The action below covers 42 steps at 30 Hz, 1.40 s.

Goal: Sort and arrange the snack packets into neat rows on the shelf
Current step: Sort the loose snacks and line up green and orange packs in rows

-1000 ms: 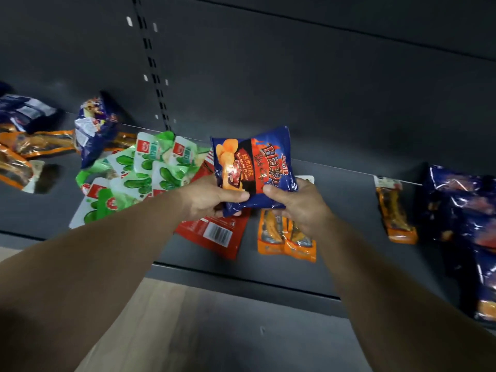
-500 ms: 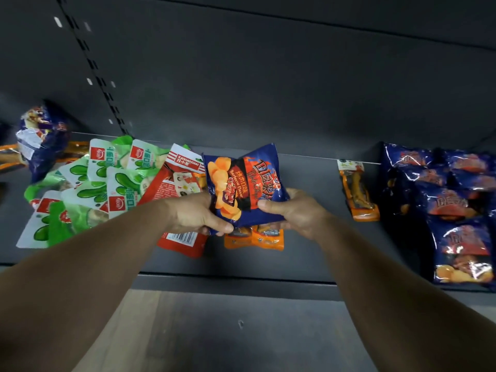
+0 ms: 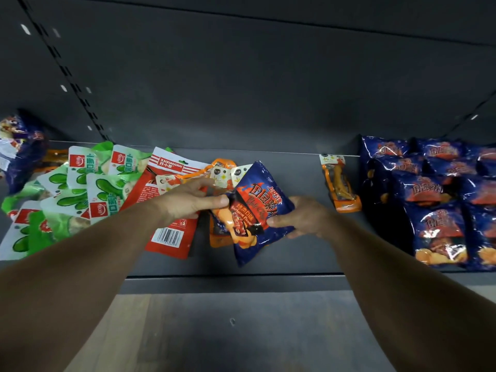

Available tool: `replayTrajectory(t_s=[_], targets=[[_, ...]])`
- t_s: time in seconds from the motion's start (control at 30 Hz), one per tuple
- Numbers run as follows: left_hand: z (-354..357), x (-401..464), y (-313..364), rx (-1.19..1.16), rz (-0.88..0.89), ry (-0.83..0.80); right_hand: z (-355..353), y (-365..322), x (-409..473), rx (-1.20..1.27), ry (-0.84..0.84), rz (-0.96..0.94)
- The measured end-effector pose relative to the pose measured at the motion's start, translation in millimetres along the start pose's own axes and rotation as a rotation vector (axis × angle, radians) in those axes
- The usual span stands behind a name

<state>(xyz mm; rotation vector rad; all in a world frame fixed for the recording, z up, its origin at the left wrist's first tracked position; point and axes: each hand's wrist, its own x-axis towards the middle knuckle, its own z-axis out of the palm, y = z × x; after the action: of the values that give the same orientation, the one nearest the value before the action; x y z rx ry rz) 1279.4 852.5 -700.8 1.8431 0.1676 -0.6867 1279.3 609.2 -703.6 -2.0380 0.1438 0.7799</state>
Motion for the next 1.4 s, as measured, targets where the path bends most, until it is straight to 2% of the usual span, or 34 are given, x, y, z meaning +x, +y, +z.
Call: replayTrajectory(t_s=[0.17, 0.27, 0.47, 0.57, 0.7, 0.83, 0.93, 1.03, 1.17, 1.4], targets=[[12, 2, 3, 0.277, 0.016, -0.178, -1, -3, -6, -0.093, -0.09, -0.023], [17, 3, 1, 0.353, -0.024, -0.265, -5, -1, -8, -0.147, -0.113, -0.02], [29, 10, 0, 0.315, 0.002, -0.281, -9, 3, -10, -0.194, -0.138, 0.003], [35, 16, -3, 0.288, 0.011, -0.214, -11, 8, -9, -0.183, -0.125, 0.015], [44, 24, -4, 0.182, 0.03, -0.118, -17, 21, -5, -0.141, 0.013, 0.015], [51, 31, -1, 0.075, 0.038, -0.023, -29, 40, 3, -0.189, 0.297, -0.004], [55, 37, -1, 0.0, 0.035, 0.025, -45, 60, 12, -0.348, 0.529, 0.077], [62, 43, 0, -0.038, -0.001, 0.053, -63, 73, 19, -0.383, 0.701, 0.179], [71, 49, -1, -0.066, -0.028, 0.073, -71, 83, 33, -0.486, 0.756, 0.184], [75, 49, -2, -0.109, -0.017, 0.052, -71, 101, 54, -0.536, 0.676, 0.16]])
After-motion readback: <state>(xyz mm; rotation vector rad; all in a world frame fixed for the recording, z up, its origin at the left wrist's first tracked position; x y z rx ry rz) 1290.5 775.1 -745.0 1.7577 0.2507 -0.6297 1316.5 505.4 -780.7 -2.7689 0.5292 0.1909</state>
